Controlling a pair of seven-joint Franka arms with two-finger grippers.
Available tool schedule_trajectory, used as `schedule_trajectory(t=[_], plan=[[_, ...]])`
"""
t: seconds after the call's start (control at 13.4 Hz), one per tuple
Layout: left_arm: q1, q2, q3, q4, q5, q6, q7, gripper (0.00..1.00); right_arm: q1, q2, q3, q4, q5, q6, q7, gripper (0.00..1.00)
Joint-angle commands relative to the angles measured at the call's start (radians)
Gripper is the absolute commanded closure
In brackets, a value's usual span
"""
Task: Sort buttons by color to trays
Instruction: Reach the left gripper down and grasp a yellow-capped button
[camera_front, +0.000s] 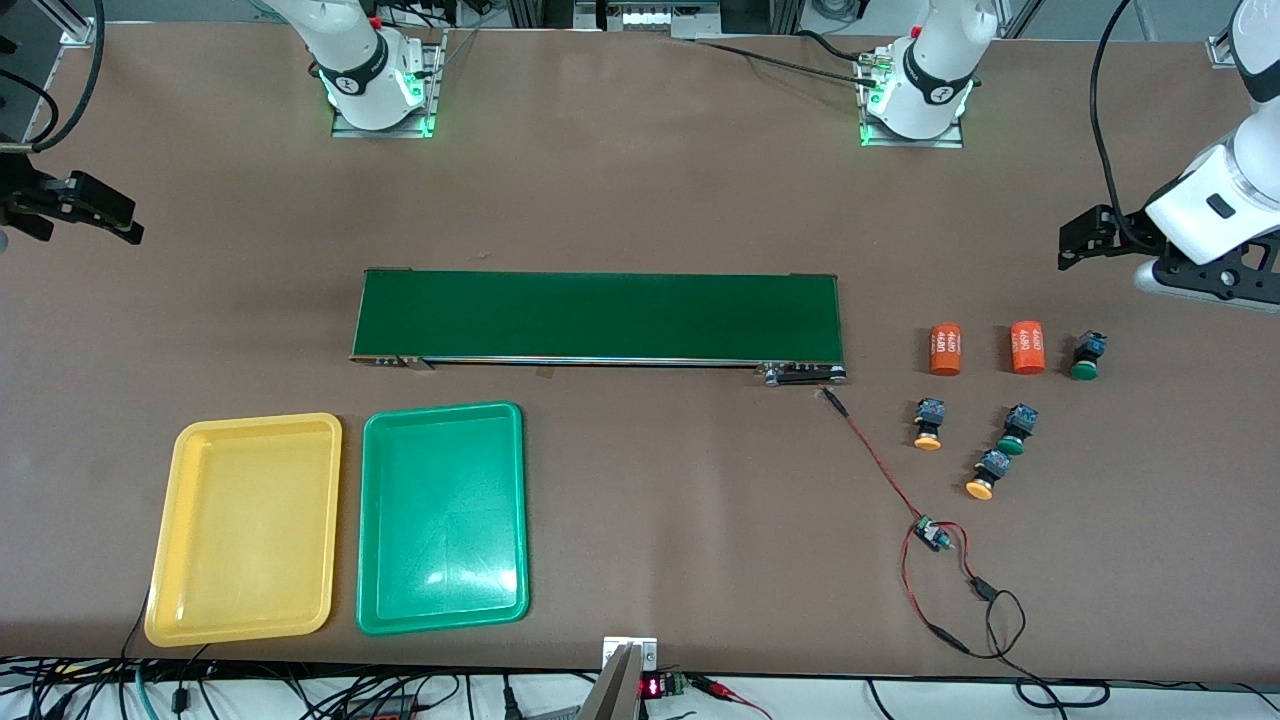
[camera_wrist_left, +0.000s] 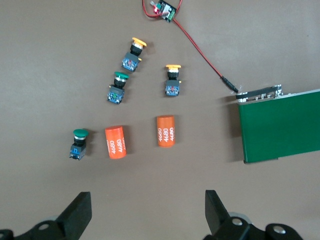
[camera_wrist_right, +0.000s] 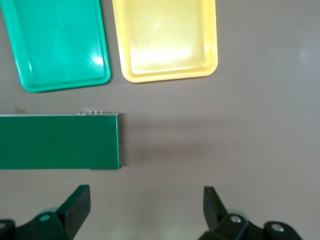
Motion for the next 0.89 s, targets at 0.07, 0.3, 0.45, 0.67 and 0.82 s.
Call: schedule_trajectory(t=[0.07,0.3,0.45,0.67,0.82], plan=[[-0.01,0.033,0.01,0.062,-0.013,-0.049,0.018,0.0,0.0,-0.012,0.003,0.008,0.008,-0.023,0.01,0.0],[-0.011,0.047,0.01,0.076,-0.011,-0.054,0.018,0.0,0.0,-0.006,0.003,0.008,-0.002,-0.011,0.004,0.0],[-0.011,0.054,0.01,0.079,-0.013,-0.054,0.018,0.0,-0.002,-0.005,0.003,0.008,-0.002,-0.011,-0.001,0.0],[-0.022,0.097,0.009,0.088,-0.011,-0.104,0.038,0.0,-0.002,-0.006,0.003,0.008,-0.002,-0.013,-0.001,0.0],[-0.008,0.158,0.01,0.087,-0.014,-0.101,0.084,0.0,-0.003,-0.005,0.003,0.008,-0.002,-0.011,-0.001,0.0]])
